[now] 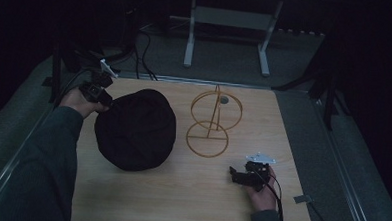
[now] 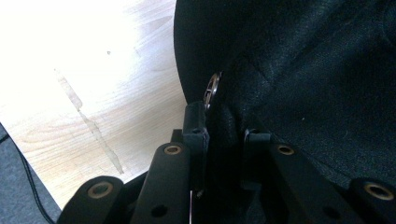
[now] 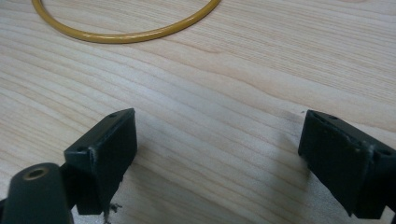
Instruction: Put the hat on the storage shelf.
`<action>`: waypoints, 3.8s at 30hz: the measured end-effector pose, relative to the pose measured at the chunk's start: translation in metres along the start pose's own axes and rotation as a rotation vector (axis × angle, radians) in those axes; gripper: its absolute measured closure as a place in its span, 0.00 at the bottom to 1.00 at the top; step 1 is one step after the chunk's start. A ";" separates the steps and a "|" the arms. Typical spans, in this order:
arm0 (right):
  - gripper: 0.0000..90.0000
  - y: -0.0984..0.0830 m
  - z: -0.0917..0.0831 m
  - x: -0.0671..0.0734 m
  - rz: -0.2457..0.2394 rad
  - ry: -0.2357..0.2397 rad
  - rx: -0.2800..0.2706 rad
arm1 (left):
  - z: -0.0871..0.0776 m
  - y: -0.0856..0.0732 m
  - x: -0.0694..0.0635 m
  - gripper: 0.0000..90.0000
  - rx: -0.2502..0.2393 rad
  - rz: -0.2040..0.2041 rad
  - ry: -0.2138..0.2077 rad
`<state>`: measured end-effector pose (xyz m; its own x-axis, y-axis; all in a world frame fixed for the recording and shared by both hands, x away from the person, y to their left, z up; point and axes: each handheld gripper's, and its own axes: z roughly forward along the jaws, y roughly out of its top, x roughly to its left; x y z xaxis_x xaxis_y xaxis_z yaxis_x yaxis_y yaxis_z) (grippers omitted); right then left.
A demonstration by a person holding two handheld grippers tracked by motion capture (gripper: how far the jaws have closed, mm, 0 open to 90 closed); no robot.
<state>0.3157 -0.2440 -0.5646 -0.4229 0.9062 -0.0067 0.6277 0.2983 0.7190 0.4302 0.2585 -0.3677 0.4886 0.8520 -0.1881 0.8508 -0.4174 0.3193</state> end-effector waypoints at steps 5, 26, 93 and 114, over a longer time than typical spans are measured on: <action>0.13 0.000 0.000 0.000 -0.001 0.000 -0.001 | -0.006 0.005 -0.006 0.86 0.006 0.026 -0.003; 0.13 0.000 0.000 0.000 -0.004 0.000 0.000 | -0.026 0.026 -0.025 0.85 0.009 0.080 0.006; 0.13 0.000 0.000 0.000 -0.005 0.003 -0.002 | -0.073 0.098 -0.072 0.84 -0.063 0.095 -0.045; 0.13 0.000 0.000 0.000 -0.007 0.004 -0.002 | -0.077 0.122 -0.093 0.84 -0.074 0.092 -0.029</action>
<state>0.3158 -0.2440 -0.5647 -0.4297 0.9029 -0.0091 0.6237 0.3041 0.7201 0.4734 0.1526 -0.2395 0.5703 0.8012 -0.1815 0.7860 -0.4680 0.4039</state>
